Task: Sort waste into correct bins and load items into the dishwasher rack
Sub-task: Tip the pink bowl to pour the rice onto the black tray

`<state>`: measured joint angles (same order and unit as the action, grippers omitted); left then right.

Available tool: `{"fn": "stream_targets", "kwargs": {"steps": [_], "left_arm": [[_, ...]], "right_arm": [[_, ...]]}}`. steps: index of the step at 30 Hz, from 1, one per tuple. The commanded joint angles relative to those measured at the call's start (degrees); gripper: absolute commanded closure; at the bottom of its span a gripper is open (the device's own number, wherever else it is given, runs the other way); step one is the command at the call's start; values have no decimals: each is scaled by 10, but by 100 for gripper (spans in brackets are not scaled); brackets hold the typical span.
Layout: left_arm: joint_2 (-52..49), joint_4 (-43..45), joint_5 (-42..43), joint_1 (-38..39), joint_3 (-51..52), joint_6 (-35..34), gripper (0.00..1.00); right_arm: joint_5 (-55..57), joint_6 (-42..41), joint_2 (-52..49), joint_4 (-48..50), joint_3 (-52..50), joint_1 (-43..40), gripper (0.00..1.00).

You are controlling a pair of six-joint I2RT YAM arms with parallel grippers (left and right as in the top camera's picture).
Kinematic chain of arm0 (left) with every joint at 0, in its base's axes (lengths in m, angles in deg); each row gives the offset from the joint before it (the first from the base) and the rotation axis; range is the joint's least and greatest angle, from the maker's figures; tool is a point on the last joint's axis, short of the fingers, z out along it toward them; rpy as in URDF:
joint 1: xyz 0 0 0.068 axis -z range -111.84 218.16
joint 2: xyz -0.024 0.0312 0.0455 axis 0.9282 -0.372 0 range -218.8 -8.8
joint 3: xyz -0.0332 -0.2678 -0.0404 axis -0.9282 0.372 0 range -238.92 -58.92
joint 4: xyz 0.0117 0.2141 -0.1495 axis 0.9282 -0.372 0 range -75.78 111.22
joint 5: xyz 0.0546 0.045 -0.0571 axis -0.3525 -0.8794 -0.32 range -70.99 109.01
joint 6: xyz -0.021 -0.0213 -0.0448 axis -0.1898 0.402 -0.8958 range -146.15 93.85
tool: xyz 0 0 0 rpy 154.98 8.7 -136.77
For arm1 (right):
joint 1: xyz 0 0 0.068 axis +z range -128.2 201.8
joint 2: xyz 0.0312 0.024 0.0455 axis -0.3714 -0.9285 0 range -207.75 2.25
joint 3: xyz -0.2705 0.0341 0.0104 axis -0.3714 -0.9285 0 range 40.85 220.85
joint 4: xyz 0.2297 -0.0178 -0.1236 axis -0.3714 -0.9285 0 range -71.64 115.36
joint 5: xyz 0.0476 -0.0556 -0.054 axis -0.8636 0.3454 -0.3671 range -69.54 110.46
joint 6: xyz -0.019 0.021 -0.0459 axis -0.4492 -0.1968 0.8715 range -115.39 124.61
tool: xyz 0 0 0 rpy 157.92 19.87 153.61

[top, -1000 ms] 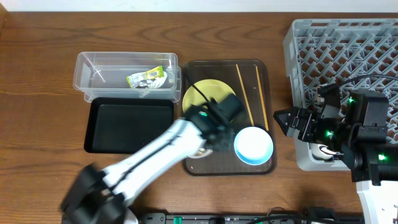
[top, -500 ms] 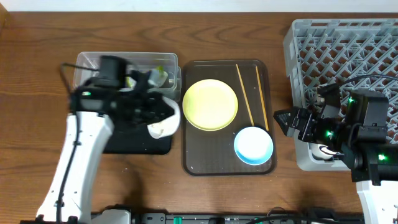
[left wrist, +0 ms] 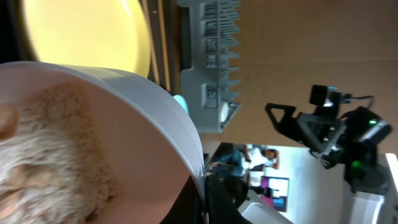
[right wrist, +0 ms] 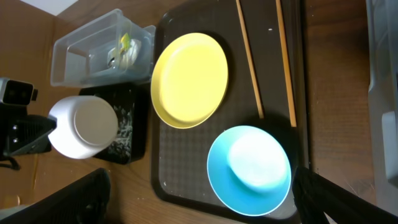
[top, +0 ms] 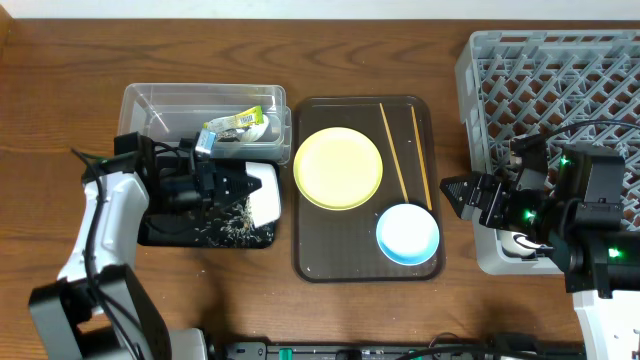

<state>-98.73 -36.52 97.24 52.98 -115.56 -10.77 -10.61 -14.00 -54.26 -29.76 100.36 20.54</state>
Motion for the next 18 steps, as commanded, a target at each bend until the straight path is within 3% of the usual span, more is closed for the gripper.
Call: {"fn": "stream_targets", "kwargs": {"steps": [1, 7, 18], "left_arm": [[-11, 2, 67, -3, 3, 33, 94], [-13, 2, 109, -3, 3, 33, 94], [-13, 21, 84, -21, 3, 28, 94]], "right_arm": [[0, 9, 1, -2, 5, 9, 9], [0, 9, 1, -2, 5, 9, 9], [3, 9, 1, -9, 5, 9, 8]]}}
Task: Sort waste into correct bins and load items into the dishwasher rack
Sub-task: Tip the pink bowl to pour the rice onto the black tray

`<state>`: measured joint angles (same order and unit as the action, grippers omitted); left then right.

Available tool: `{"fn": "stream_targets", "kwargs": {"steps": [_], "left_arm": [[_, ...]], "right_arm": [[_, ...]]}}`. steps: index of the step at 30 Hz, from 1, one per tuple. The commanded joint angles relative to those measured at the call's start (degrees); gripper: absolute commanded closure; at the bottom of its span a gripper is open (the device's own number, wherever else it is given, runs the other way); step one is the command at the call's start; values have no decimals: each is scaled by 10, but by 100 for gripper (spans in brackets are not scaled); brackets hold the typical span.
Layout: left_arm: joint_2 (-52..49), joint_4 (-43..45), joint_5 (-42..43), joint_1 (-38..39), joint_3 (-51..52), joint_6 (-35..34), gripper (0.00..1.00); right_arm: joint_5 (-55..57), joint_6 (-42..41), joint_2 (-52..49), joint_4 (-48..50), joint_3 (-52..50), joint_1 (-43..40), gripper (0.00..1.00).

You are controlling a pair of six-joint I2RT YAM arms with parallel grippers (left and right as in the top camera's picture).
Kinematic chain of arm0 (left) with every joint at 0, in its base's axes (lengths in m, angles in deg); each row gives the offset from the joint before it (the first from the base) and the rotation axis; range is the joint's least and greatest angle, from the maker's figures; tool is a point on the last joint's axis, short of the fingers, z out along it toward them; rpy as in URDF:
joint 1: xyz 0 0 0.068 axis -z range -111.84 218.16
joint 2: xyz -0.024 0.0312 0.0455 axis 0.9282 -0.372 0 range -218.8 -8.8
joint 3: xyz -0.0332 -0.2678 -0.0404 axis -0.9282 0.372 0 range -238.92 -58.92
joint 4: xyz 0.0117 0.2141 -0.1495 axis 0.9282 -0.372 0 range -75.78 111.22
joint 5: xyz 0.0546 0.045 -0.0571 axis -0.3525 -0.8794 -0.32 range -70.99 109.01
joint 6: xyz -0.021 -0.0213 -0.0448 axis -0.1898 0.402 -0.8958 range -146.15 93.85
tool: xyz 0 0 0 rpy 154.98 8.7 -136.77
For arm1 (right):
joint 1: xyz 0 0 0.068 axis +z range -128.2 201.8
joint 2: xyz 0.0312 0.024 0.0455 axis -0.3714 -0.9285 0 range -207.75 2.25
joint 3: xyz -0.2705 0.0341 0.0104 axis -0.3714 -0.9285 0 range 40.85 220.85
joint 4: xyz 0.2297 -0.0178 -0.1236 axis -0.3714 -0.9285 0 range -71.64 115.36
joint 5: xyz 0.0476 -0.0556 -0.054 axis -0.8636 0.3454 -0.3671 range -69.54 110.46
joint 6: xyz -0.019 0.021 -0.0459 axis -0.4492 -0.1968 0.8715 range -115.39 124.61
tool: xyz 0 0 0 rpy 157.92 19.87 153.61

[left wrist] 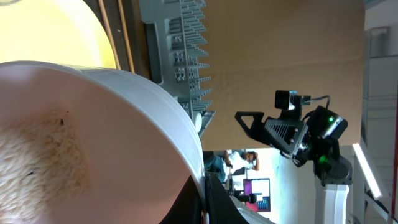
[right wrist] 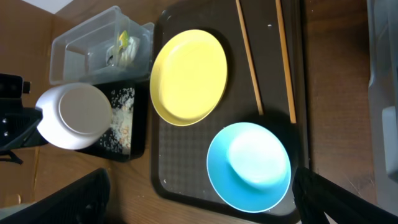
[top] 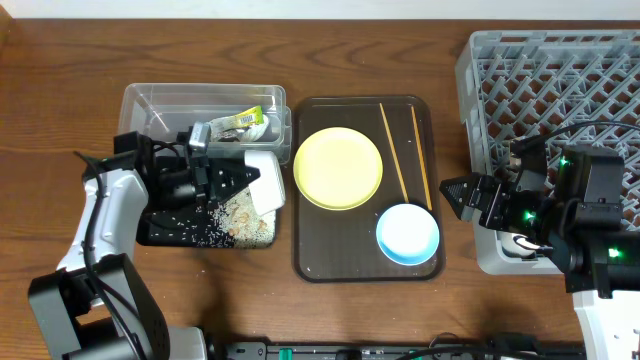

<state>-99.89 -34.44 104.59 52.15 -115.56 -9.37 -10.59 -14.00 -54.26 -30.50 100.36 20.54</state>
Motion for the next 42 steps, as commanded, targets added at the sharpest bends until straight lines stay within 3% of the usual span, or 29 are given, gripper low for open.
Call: {"fn": "stream_targets", "kwargs": {"steps": [1, 4, 8, 10, 12, 14, 16, 18, 20, 21, 23, 25, 26, 27, 29, 31, 32, 35, 37, 39, 41, 42], "left_arm": [[-2, 1, -2, -17, 3, 14, 93], [-3, -3, -31, -35, 4, 14, 94], [-3, -30, 38, -49, 7, 15, 94], [-3, -15, -8, -52, 7, 32, 94], [-7, 2, -95, -56, 8, -10, 94], [-11, -18, -47, -58, 12, -22, 94], [-12, -43, 43, -58, 13, 21, 94], [-10, -40, 1, -59, 13, 63, 94], [-16, -29, -84, -60, 13, 23, 94], [-21, -41, -74, -59, 13, 6, 94], [-26, -89, 44, -59, 13, 47, 94], [-23, -91, 35, -59, 11, 87, 94], [-23, -72, -16, -61, 11, 93, 94], [-26, -56, -57, -63, 11, 54, 94], [-32, -82, -25, -63, 12, 16, 94], [-28, -116, 46, -63, 12, 100, 94], [-27, -107, 34, -63, 11, 122, 94], [-31, -82, -24, -71, 12, 43, 94], [-30, -102, 20, -71, 12, 67, 94], [-29, -78, -8, -71, 12, 102, 94], [-31, -56, -80, -75, 12, 22, 94], [-31, -79, -77, -73, 12, 2, 94]], "right_arm": [[4, 9, 1, -1, 5, 9, 8], [4, 9, 1, -1, 5, 9, 8], [4, 9, 1, -1, 5, 9, 8], [4, 9, 1, -1, 5, 9, 8], [4, 9, 1, -2, 5, 9, 8], [4, 9, 1, -3, 5, 9, 8], [4, 9, 1, -3, 5, 9, 8], [4, 9, 1, -3, 5, 9, 8], [4, 9, 1, -3, 5, 9, 8], [4, 9, 1, -3, 5, 9, 8], [4, 9, 1, -3, 5, 9, 8], [4, 9, 1, -3, 5, 9, 8], [4, 9, 1, -3, 5, 9, 8], [4, 9, 1, -3, 5, 9, 8], [4, 9, 1, -3, 5, 9, 8], [4, 9, 1, -3, 5, 9, 8], [4, 9, 1, -3, 5, 9, 8], [4, 9, 1, -3, 5, 9, 8], [4, 9, 1, -3, 5, 9, 8], [4, 9, 1, -3, 5, 9, 7], [4, 9, 1, -3, 5, 9, 7], [4, 9, 1, -3, 5, 9, 7]]}}
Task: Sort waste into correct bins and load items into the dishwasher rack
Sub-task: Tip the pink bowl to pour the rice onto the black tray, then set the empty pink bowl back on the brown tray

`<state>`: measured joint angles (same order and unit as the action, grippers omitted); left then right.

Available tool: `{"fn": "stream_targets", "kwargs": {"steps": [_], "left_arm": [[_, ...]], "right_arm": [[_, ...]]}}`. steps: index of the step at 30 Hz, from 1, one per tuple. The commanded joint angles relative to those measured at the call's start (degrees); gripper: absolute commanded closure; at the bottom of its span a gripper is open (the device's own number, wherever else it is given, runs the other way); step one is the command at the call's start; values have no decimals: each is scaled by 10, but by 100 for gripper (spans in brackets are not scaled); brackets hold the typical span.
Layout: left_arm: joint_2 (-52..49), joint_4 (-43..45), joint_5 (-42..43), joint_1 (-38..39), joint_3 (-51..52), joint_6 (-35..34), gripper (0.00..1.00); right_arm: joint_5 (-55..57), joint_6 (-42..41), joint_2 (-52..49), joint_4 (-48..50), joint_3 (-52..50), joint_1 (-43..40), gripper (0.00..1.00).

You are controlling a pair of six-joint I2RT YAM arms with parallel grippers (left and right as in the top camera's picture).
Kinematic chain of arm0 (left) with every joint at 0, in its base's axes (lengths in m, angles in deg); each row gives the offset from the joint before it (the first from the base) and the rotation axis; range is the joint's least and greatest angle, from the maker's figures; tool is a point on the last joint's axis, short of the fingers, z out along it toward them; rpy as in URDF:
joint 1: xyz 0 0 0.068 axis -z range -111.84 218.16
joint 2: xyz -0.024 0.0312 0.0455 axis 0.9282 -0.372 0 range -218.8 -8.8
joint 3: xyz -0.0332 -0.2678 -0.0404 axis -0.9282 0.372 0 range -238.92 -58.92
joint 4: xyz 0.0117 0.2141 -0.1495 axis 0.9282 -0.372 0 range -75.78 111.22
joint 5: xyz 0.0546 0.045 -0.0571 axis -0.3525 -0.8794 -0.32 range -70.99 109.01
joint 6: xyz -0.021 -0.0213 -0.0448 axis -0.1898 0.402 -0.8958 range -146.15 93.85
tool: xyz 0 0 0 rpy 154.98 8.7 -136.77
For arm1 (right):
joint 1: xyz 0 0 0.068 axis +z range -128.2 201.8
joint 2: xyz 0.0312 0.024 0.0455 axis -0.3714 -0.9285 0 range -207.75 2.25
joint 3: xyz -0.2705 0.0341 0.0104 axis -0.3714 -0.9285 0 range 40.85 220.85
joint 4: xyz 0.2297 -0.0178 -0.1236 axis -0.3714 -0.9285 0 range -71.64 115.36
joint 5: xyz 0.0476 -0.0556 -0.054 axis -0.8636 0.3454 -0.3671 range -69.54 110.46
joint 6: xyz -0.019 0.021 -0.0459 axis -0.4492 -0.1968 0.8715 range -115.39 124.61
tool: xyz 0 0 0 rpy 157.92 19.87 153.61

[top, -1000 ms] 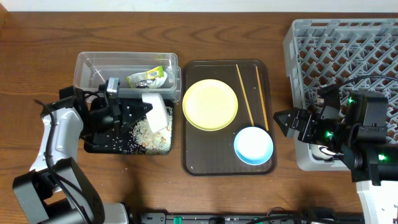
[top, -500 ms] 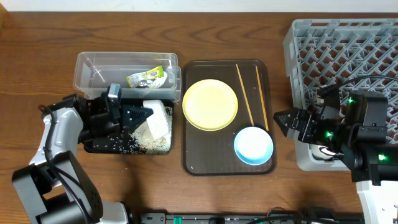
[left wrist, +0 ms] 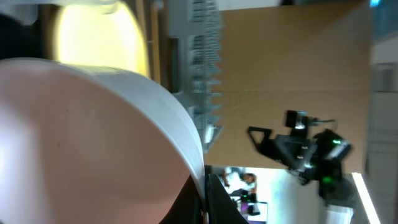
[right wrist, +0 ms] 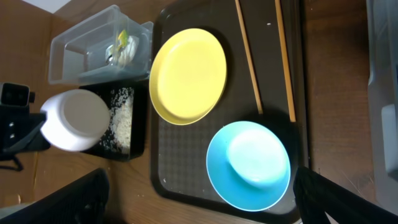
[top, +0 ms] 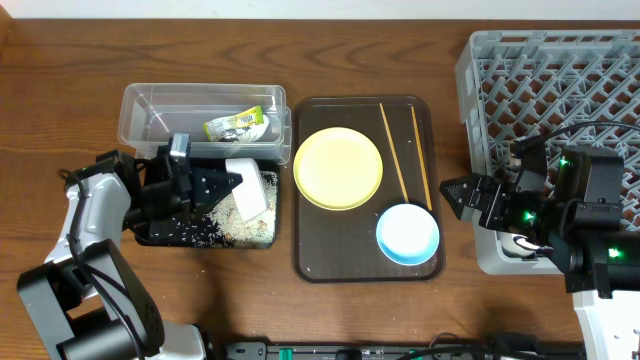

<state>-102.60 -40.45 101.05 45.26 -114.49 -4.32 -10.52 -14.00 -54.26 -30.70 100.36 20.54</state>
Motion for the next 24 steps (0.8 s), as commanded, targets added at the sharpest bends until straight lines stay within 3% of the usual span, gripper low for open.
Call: {"fn": "stream_targets", "kwargs": {"steps": [1, 3, 8, 12, 13, 14, 15, 18, 20, 24], "left_arm": [[0, -43, -20, -1, 1, -31, 94], [11, -84, 8, 8, -2, 11, 94], [64, -96, 6, 25, -25, 3, 94], [107, -24, -48, 25, -36, -2, 94], [112, 2, -103, 26, -36, -34, 94], [115, 20, -184, 31, -36, -120, 94], [116, 20, -203, 36, -36, -161, 94], [130, 19, -145, 63, -36, -173, 94], [151, 41, -151, 96, -38, -219, 94], [205, 85, -322, 193, -38, -334, 94]], "right_arm": [[3, 9, 1, -1, 5, 9, 7], [3, 9, 1, -1, 5, 9, 7], [3, 9, 1, 10, 5, 9, 7], [3, 9, 1, 7, 5, 9, 7], [4, 9, 1, 4, 5, 9, 7], [4, 9, 1, 2, 5, 9, 8], [4, 9, 1, 2, 5, 9, 7], [6, 9, 1, 1, 5, 9, 7], [8, 9, 1, 4, 5, 9, 7], [8, 9, 1, 9, 5, 9, 7]]}}
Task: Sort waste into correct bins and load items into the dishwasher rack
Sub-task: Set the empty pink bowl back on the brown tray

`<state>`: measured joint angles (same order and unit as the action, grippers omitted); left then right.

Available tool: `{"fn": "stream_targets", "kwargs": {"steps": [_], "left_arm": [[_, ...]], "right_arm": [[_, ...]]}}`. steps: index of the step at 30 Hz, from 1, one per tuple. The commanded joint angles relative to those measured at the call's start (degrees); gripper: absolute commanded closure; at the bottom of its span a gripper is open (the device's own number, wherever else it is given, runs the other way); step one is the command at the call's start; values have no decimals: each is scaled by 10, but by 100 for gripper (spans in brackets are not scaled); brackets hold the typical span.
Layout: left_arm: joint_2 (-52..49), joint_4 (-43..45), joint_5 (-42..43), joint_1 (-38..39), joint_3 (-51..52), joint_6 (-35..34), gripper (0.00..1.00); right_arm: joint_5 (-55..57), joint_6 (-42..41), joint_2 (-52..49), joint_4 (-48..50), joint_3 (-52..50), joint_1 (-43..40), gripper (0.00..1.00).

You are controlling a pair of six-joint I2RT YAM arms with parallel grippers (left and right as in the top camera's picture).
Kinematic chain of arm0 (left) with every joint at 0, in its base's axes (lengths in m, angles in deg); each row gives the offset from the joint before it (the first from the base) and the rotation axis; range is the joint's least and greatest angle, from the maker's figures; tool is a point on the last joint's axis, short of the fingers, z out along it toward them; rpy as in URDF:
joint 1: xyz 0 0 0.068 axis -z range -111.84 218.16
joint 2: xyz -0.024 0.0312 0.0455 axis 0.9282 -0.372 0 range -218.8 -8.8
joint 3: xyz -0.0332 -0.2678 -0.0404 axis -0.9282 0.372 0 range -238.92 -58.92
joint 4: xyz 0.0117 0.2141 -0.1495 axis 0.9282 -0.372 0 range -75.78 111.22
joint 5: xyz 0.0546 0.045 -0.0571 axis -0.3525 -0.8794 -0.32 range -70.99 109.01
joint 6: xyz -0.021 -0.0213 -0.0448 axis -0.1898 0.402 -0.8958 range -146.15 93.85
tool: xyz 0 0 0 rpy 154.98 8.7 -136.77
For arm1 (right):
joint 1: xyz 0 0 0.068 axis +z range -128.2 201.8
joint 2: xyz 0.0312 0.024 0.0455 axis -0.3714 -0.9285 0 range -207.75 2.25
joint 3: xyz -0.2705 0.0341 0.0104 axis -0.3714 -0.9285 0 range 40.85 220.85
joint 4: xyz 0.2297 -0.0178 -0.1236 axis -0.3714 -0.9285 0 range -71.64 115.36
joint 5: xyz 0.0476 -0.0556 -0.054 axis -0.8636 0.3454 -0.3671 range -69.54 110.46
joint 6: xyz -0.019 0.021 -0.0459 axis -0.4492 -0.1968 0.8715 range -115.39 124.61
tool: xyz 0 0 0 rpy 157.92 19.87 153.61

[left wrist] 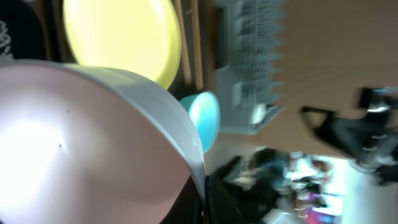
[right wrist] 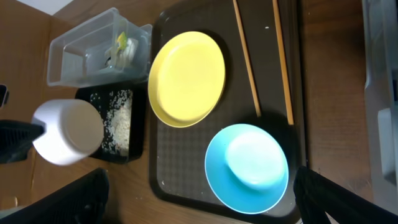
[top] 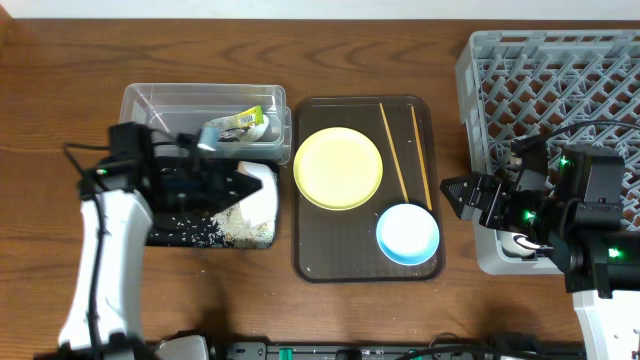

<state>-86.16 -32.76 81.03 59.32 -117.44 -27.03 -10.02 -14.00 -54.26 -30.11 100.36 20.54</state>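
Note:
My left gripper (top: 238, 186) is shut on the rim of a white bowl (top: 260, 195), which it holds tipped over the right end of the black bin (top: 160, 232). In the left wrist view the bowl (left wrist: 93, 143) fills the frame and its inside is bare. Rice (top: 238, 222) lies in the black bin. On the brown tray (top: 310, 262) are a yellow plate (top: 338, 168), a blue bowl (top: 407, 234) and two chopsticks (top: 393, 152). My right gripper (top: 452, 193) stands open beside the tray's right edge, holding nothing.
A clear bin (top: 140, 100) with wrappers (top: 235, 125) sits behind the black bin. The grey dishwasher rack (top: 560, 90) fills the right side of the table, with my right arm over its front-left corner.
My left arm has shifted, and the white bowl sits slightly further right over the bin's right end, more of its bottom facing up. The right arm has not moved.
My left gripper held the white bowl with rice in it over the black bin. Then rice lay spread in the bin and less remained in the bowl. Then the bowl's inside was bare and a heap of rice lay in the bin. The bowl stays gripped.

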Motion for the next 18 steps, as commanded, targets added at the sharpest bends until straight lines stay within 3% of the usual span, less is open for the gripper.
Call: {"fn": "stream_targets", "kwargs": {"steps": [1, 5, 9, 13, 18], "left_arm": [[52, 14, -171, 83, -9, -129, 94], [66, 38, -378, 246, -9, -209, 94], [35, 78, -529, 397, -8, -246, 94], [-21, 124, -574, 503, -8, -285, 94], [-100, 145, -597, 576, -8, -360, 94]], "right_arm": [[3, 9, 1, 4, 5, 9, 7], [3, 9, 1, 7, 5, 9, 7], [5, 9, 1, 6, 5, 9, 7], [5, 9, 1, 5, 5, 9, 7], [5, 9, 1, 3, 5, 9, 7]]}}
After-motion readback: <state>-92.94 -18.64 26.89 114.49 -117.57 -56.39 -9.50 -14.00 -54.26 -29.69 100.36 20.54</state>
